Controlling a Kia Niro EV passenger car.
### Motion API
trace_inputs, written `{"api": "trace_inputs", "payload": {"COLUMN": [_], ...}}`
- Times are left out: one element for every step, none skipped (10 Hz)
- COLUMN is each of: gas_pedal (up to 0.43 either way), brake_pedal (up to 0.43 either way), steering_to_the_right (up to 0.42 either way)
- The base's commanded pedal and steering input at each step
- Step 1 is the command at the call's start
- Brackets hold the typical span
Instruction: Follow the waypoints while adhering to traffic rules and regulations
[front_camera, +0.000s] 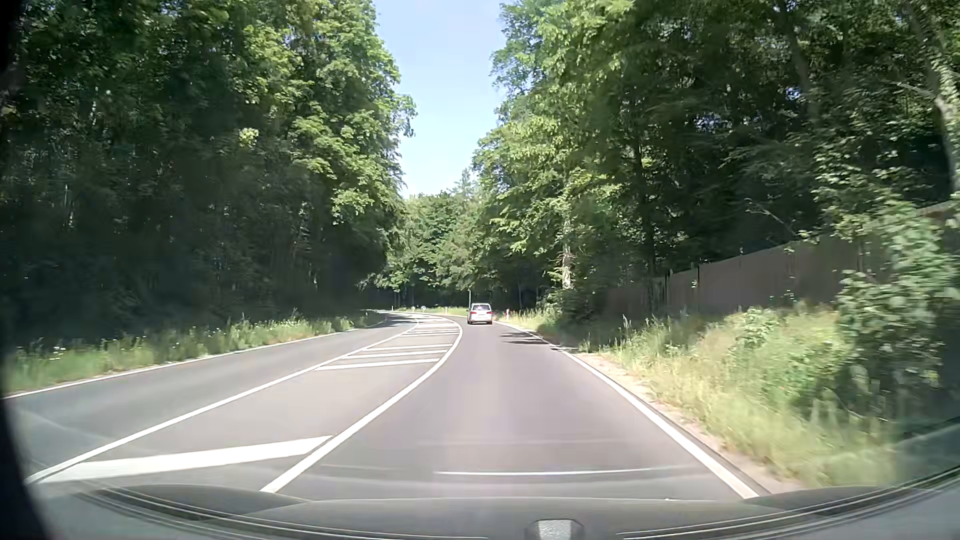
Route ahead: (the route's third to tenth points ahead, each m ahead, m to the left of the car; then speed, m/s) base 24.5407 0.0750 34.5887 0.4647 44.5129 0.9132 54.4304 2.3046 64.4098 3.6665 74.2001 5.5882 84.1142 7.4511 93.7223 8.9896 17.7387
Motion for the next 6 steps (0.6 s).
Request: {"api": "trace_inputs", "payload": {"gas_pedal": [0.157,0.157,0.157,0.157,0.157,0.157], "brake_pedal": [0.03,0.03,0.03,0.03,0.03,0.03], "steering_to_the_right": [-0.002,-0.004,-0.006,-0.008,-0.01,-0.01]}}
